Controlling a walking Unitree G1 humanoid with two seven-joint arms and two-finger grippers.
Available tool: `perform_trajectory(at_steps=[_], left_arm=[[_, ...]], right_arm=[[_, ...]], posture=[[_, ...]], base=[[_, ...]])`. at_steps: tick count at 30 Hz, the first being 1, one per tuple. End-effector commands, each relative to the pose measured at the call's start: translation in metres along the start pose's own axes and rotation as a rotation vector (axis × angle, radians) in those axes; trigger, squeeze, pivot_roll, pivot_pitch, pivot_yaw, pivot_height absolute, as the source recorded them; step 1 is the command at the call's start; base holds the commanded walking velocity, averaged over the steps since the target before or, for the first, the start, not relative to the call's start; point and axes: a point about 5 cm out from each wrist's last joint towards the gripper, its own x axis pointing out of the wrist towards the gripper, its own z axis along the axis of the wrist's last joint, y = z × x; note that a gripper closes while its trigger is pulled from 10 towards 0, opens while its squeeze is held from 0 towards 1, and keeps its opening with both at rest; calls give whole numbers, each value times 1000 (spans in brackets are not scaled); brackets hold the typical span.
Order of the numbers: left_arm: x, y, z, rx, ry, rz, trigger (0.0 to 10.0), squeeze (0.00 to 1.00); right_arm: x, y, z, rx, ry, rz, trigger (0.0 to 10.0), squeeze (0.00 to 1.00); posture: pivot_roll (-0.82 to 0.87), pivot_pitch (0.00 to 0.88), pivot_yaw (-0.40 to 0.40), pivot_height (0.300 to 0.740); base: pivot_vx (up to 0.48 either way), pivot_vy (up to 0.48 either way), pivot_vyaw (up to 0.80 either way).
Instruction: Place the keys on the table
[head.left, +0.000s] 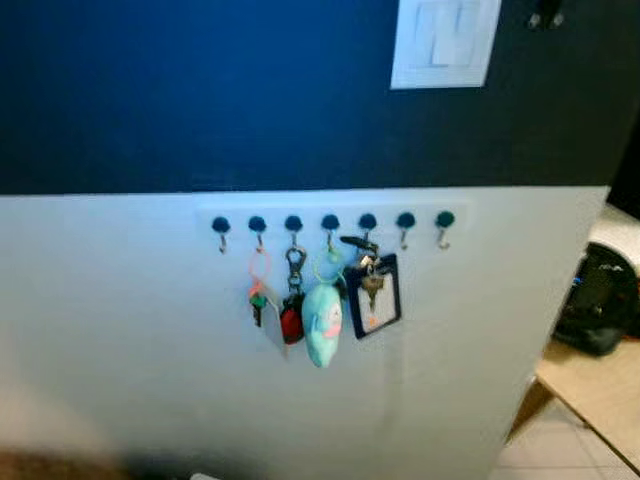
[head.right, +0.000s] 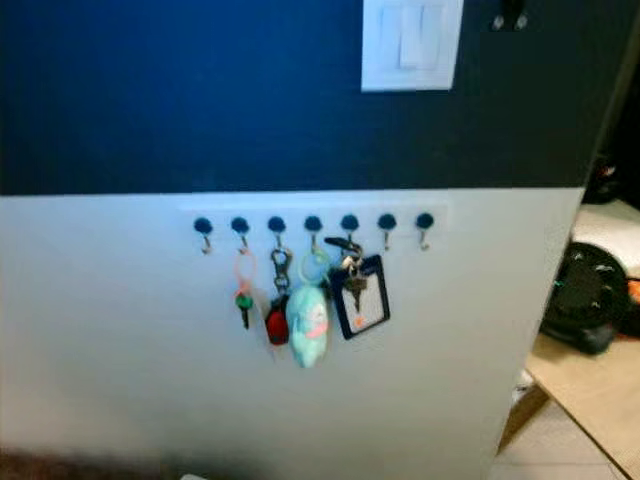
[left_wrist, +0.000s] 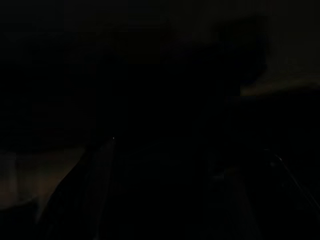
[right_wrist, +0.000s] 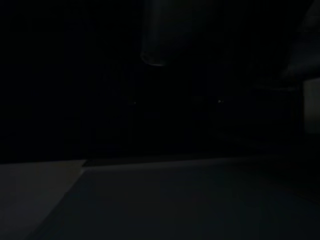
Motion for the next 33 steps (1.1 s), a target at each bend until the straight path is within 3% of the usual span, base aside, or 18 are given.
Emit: perform_trajectory(at_steps=[1,27,33], left_arm=[[0,0,-1,-10,6,2,10000,0],[0,4,-5,-4,60,26,10000,0],[0,4,-5,-4,59,24,10000,0]], right_arm=[[-1,-1,-4,36,0,-15,10000,0],[-2,-2,-5,39,5,-17,10000,0],[-2,-2,-5,40,3,-15,10000,0]], posture=[[84,0,12,740],[83,2,16,740],[83,3,15,740]], base=[[0,0,0],[0,0,0],[-333,0,0]])
